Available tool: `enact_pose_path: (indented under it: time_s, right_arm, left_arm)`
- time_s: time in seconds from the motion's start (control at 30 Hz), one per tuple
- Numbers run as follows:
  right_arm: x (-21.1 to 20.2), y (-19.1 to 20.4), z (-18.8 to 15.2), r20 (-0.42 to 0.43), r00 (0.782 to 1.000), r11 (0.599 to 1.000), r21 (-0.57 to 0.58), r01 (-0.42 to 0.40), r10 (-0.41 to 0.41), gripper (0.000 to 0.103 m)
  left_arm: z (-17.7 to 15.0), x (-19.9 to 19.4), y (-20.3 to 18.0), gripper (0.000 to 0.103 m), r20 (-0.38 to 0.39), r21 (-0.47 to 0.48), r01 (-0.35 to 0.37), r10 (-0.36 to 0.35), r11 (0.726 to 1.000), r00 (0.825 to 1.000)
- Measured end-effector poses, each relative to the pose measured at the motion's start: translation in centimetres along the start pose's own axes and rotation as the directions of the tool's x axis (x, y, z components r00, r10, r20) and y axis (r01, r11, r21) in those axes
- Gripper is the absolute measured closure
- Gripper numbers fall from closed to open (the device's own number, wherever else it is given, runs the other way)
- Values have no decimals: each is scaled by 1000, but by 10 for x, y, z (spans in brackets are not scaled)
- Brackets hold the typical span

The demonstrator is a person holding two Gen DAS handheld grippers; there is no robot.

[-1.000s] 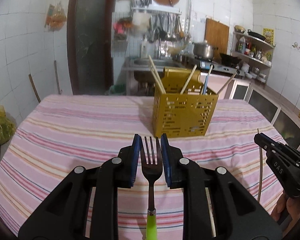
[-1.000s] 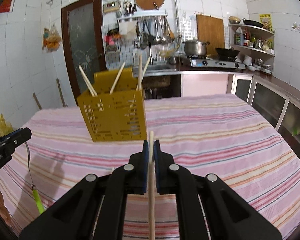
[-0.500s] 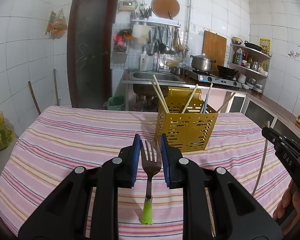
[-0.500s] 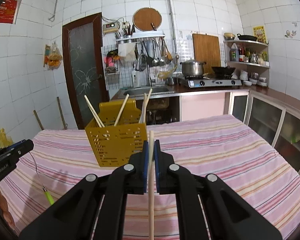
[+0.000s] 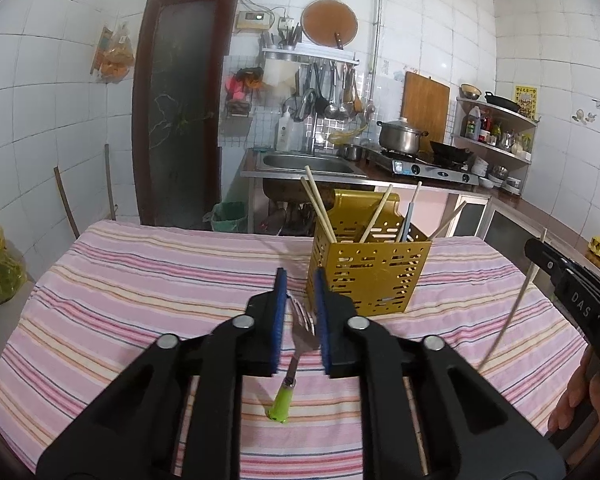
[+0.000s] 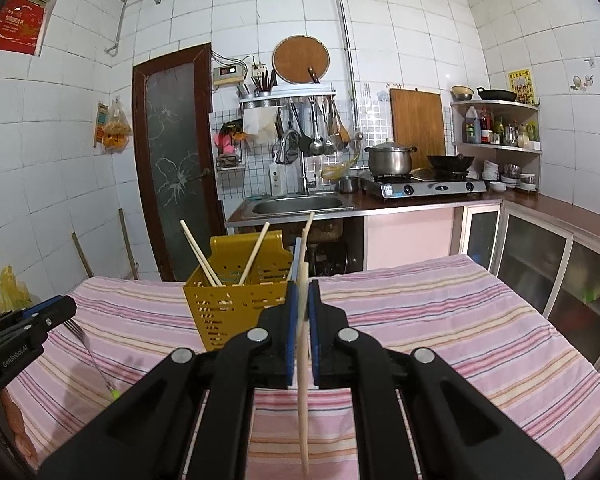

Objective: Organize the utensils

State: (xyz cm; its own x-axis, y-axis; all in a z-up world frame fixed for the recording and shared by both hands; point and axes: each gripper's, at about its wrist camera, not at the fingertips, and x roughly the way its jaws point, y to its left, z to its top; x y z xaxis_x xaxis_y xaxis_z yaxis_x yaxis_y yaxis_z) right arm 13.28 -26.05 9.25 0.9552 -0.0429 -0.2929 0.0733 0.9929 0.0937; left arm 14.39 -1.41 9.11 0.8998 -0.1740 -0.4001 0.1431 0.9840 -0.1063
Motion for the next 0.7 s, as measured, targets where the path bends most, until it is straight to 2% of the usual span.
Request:
enact_pose_path:
  time_s: [0.1,0.43,0.7]
  right_arm:
    - [0,2,3,13,1000,1000,-6,2,-2,97]
    - [10,-1,8,0,1000,1000,7,-9,9,97]
    - [18,-9,3,-19,1000,1000,20,2,-1,97]
  left_arm:
    - [3,0,-3,99,9,6,4,-4,1000,1000]
    - [8,13,4,101,-17,-23,6,-7,1000,1000]
    - [-2,34,10,99,-105,-57,-13,7,998,994]
